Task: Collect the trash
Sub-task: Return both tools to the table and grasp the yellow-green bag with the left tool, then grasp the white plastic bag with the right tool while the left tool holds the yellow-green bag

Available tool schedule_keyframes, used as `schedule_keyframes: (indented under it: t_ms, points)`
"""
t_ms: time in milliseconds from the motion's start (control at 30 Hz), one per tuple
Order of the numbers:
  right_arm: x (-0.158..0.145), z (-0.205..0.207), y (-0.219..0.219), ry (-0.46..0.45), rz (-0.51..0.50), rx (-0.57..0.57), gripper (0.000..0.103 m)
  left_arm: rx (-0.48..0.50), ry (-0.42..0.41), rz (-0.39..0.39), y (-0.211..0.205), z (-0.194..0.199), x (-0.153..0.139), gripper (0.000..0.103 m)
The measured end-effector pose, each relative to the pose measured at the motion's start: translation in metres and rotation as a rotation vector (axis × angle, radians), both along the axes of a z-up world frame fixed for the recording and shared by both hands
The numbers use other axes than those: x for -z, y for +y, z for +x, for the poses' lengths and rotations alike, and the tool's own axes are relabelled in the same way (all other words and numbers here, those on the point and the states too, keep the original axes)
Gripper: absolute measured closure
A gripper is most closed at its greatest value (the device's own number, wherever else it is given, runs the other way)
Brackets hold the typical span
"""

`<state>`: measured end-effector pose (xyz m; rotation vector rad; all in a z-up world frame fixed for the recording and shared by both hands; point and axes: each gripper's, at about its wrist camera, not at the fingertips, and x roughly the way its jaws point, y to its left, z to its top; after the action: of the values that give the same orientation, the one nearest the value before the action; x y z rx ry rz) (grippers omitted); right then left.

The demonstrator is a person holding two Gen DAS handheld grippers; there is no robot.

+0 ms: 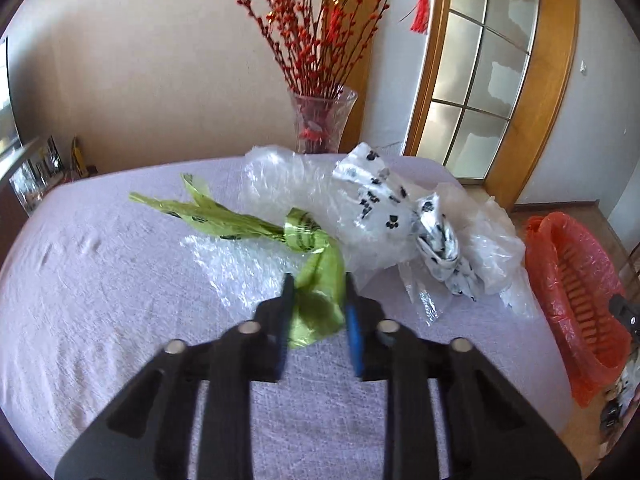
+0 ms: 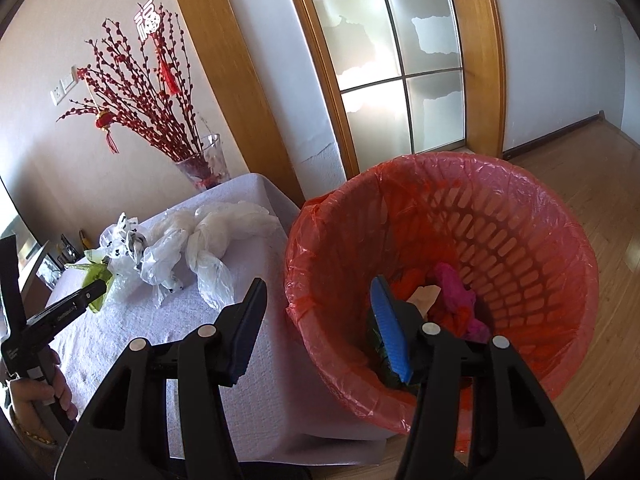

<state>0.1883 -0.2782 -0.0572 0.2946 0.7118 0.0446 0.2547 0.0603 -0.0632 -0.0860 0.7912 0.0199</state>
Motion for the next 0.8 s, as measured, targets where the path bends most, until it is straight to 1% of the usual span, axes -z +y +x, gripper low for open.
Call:
schedule_keyframes:
  t_ms: [100, 133, 300, 467, 600, 700, 800]
  points:
    - [0.001, 0.001, 0.004, 0.004, -0.004, -0.009, 0.048, -0.008, 0.004, -0.039, 0.011, 0.002, 0.002, 0.098]
    - [0.001, 0.002, 0.005, 0.004, -0.004, -0.013, 0.048, -0.007, 0.001, -0.051, 0.014, -0.002, 0.001, 0.099]
    - [-0.001, 0.004, 0.018, 0.001, -0.005, -0.046, 0.048, -0.006, -0.041, -0.063, 0.03, -0.02, -0.008, 0.099]
    - [-0.005, 0.007, 0.039, -0.009, -0.012, -0.098, 0.048, -0.04, -0.093, -0.051, 0.052, -0.045, -0.023, 0.099]
    - [-0.009, 0.013, 0.059, -0.014, -0.011, -0.142, 0.052, -0.088, -0.134, -0.023, 0.075, -0.058, -0.037, 0.099]
    - [-0.015, 0.019, 0.076, -0.026, -0.01, -0.176, 0.054, -0.114, -0.152, -0.02, 0.09, -0.064, -0.044, 0.099]
    - [-0.021, 0.027, 0.096, -0.046, -0.029, -0.203, 0.056, -0.138, -0.163, -0.026, 0.105, -0.069, -0.048, 0.099]
